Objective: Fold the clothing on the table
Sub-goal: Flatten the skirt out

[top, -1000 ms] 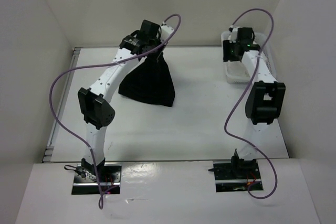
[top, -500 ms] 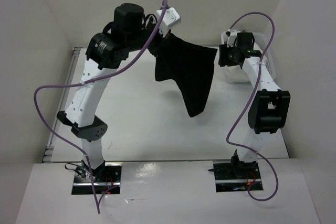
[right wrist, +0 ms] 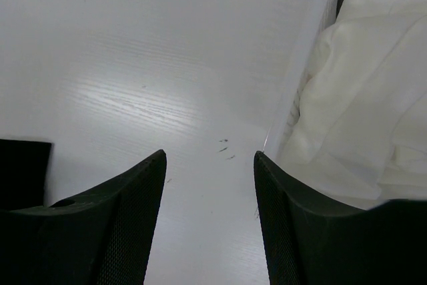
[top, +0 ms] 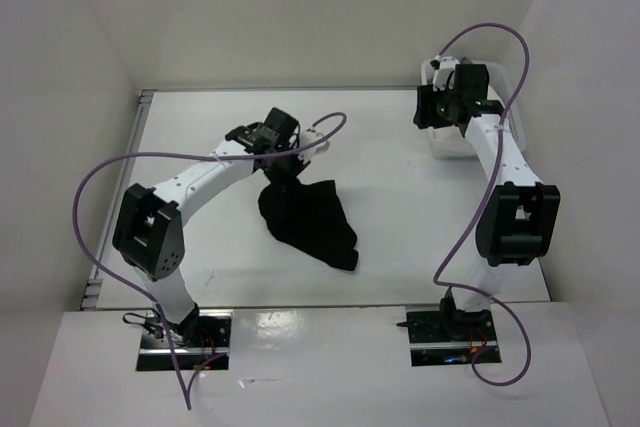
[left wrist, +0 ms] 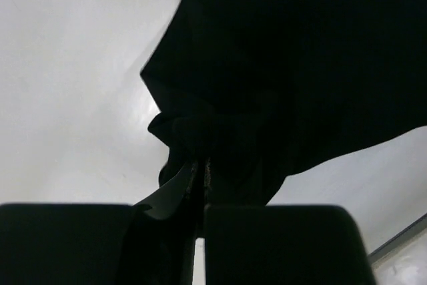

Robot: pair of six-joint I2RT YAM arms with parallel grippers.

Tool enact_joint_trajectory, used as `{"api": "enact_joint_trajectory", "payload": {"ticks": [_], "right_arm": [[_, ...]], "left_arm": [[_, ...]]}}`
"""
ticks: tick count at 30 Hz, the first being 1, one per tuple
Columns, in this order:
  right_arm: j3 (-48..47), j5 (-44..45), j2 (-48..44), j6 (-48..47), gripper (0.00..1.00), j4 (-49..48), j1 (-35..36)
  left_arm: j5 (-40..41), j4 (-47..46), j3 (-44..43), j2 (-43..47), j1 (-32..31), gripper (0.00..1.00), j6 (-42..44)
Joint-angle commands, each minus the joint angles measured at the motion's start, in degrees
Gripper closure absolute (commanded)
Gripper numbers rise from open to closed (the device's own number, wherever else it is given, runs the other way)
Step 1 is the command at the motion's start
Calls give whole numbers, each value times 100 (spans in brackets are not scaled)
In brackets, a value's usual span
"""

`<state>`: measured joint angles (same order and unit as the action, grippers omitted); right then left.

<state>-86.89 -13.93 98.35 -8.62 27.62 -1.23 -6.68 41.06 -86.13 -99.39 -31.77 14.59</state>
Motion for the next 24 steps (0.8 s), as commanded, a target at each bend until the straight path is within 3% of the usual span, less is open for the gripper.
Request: {"api": "enact_joint_trajectory", "payload": {"ticks": [1, 7, 24], "right_arm": [[50, -110, -281, -61, 40, -169, 141], [50, -110, -158, -253, 40, 16, 500], [137, -250, 1388, -290, 42, 235, 2733]], "left_arm": [[1, -784, 579, -175, 504, 100, -228], [-123, -1003, 799, -976, 1199, 100, -404], [-580, -880, 1555, -1108, 2376, 100, -940]]}}
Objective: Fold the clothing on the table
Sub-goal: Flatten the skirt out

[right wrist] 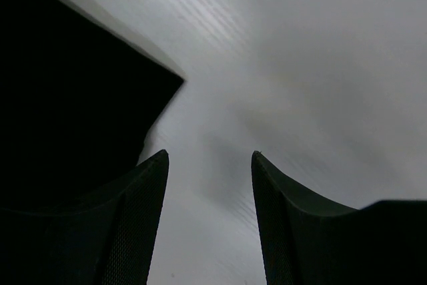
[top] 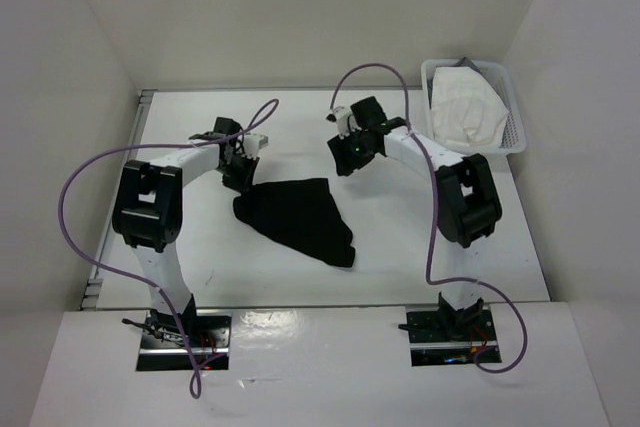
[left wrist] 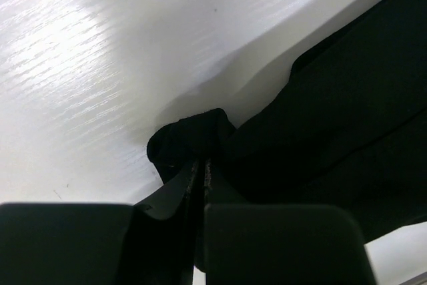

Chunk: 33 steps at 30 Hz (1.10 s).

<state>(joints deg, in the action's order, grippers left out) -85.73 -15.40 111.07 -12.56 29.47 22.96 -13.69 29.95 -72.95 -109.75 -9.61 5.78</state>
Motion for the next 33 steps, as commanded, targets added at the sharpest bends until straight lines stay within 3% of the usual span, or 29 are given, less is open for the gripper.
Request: {"api": "enact_joint_trajectory", "payload": {"ticks": [1, 15, 22, 33], "right_arm": [[22, -182, 256, 104, 42, -3, 384], [-110, -526, 881, 552, 49, -205, 675], [-637, -692, 1304, 948, 49, -258, 675], [-612, -464, 1488, 1229, 53, -363, 727]], "left_arm": [[121, 230, 298, -72, 161, 100, -60], [16, 283, 404, 42, 284, 100, -60], [-37, 336, 457, 42, 284, 100, -60], [-90, 336, 457, 95, 284, 100, -60]]}}
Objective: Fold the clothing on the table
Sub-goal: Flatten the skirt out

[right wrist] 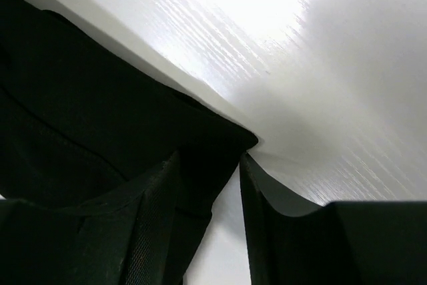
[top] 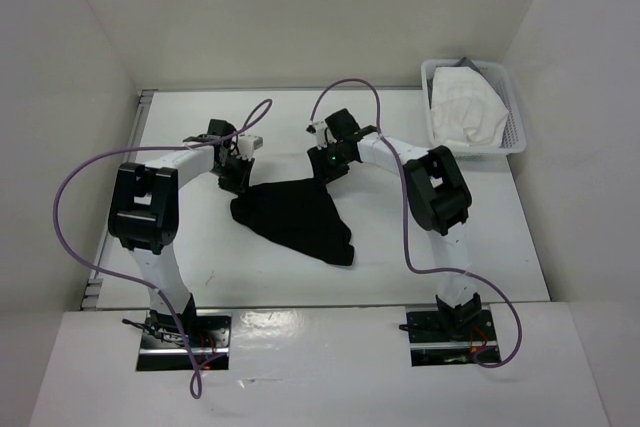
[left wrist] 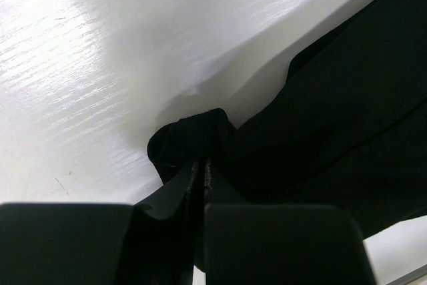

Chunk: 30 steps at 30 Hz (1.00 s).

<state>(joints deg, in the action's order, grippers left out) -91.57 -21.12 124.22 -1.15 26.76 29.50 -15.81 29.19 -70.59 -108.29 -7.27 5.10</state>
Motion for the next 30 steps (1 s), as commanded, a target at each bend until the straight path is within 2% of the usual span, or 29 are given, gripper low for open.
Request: {"api": "enact_joint_trajectory", "payload": {"ticks": [1, 4, 6, 7, 11, 16, 23, 30], "right_arm": [[33, 109, 172, 88, 54, -153, 74], [87, 258, 172, 88, 64, -154, 74], [87, 398, 172, 36, 74, -154, 74], [87, 451, 172, 36, 83, -154, 74], [-36, 723, 172, -26, 100, -102, 74], [-528, 943, -117, -227, 100, 171, 74], [-1362, 944, -1065, -860, 100, 883, 74], [-1469, 1111, -2005, -1116, 100, 1059, 74]], "left_arm": [[122, 412, 221, -52, 50, 100, 8], [122, 412, 221, -105, 50, 100, 8], [122, 412, 221, -105, 50, 100, 8], [122, 412, 221, -157, 50, 100, 8], [-62, 465, 98, -53, -2, 100, 70], [631, 579, -481, 448, -292, 100, 193], [790, 685, -1377, 1362, -293, 100, 254], [852, 438, -1502, 2477, -407, 100, 254]]}}
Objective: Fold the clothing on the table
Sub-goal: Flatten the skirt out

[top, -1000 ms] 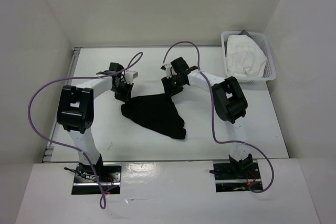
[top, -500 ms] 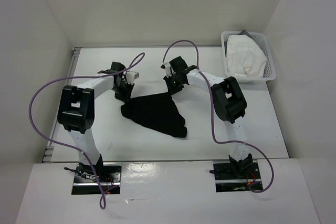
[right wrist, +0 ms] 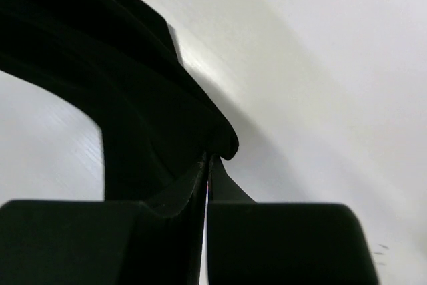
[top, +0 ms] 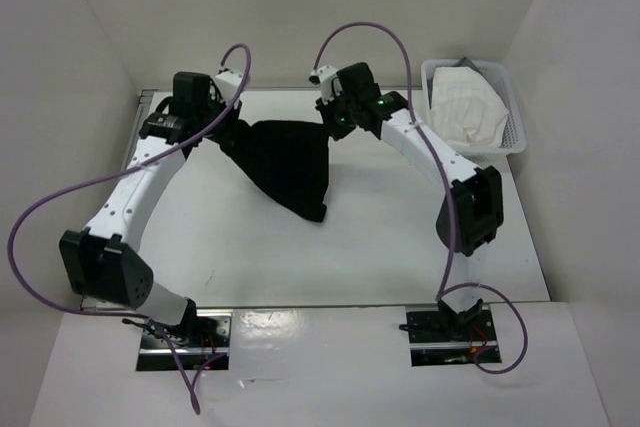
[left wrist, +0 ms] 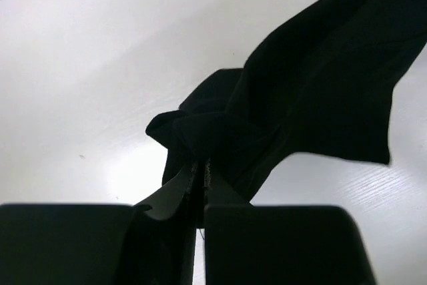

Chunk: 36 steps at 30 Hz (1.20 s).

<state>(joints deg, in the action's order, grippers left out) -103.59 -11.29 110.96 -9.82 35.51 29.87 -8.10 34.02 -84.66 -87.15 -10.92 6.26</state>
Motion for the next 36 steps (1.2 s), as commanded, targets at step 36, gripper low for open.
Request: {"api": "enact_joint_trajectory", "payload": {"ticks": [36], "right_arm": [[665, -1122, -2256, -687, 100, 527, 37]], "left_arm": [[-2320, 739, 1777, 2855, 591, 99, 771]]}}
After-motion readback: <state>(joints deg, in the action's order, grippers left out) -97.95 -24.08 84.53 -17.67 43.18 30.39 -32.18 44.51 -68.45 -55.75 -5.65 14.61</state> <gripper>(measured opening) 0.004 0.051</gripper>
